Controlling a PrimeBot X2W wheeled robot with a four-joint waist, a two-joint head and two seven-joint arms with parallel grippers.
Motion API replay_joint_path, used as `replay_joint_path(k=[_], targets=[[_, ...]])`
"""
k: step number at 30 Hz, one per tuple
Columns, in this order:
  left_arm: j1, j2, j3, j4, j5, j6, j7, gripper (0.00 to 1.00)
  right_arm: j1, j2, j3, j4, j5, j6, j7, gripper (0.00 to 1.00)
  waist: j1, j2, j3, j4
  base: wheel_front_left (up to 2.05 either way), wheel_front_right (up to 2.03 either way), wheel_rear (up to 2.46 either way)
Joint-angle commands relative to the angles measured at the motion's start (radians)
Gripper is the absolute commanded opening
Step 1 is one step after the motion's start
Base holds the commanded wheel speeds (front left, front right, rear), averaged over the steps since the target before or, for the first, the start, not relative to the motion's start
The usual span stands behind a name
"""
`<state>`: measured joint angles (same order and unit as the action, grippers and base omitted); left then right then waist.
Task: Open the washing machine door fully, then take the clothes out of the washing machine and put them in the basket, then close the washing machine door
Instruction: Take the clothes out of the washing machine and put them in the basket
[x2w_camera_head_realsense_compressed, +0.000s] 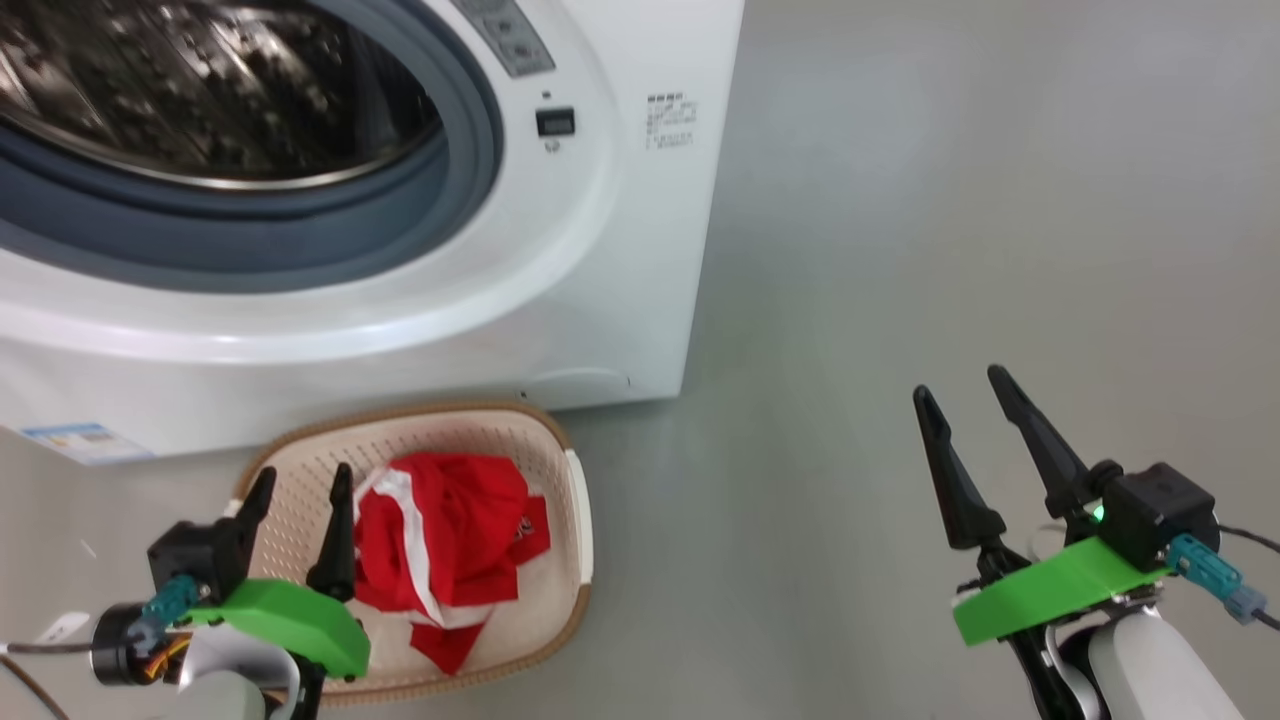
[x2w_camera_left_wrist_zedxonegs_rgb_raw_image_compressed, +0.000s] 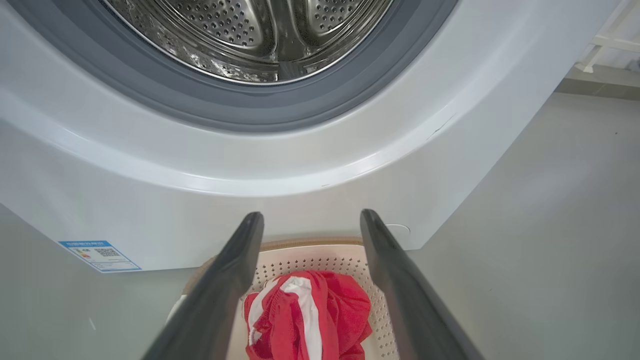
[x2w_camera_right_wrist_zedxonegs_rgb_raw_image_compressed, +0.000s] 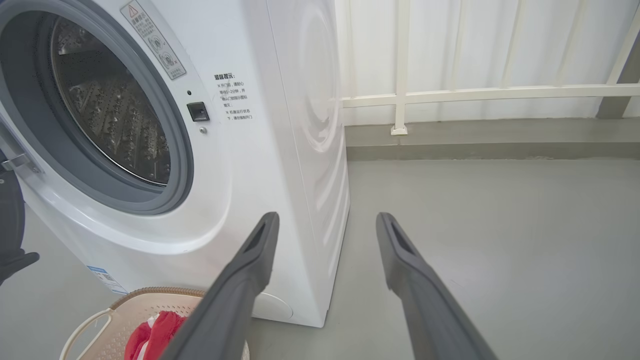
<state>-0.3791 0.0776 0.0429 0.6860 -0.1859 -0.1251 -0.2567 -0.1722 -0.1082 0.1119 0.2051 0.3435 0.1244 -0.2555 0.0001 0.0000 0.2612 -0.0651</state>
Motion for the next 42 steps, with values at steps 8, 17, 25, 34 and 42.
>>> replay_joint_path(k=[8, 17, 25, 34, 42], targets=[[0.1, 0.015, 0.032, -0.158, 0.008, -0.005, -0.005, 1.0, 0.061, -0.021, 0.008, -0.02, 0.014, 0.006, -0.006, 1.0, -0.0001, 0.0, -0.121, 0.014, 0.0, 0.0, 0.0], [0.196, 0.007, 0.059, -0.297, 0.027, -0.006, -0.005, 1.0, 0.107, -0.023, -0.004, -0.029, 0.013, 0.006, -0.006, 1.0, -0.0001, 0.0, -0.168, 0.019, 0.0, 0.0, 0.0], [0.303, -0.008, 0.098, -0.403, 0.044, -0.006, -0.005, 1.0, 0.156, -0.028, -0.011, -0.029, 0.014, 0.006, -0.006, 1.0, -0.0001, 0.0, -0.223, 0.02, 0.0, 0.0, 0.0], [0.394, -0.021, 0.118, -0.505, 0.041, -0.006, -0.005, 1.0, 0.192, -0.036, -0.022, -0.039, 0.015, 0.006, -0.006, 1.0, -0.0001, 0.0, -0.248, 0.018, 0.0, 0.0, 0.0], [0.41, -0.026, 0.113, -0.531, 0.039, -0.006, -0.005, 1.0, 0.207, -0.034, -0.035, -0.043, 0.013, 0.006, -0.006, 1.0, -0.0001, 0.0, -0.254, 0.022, 0.0, 0.0, 0.0]])
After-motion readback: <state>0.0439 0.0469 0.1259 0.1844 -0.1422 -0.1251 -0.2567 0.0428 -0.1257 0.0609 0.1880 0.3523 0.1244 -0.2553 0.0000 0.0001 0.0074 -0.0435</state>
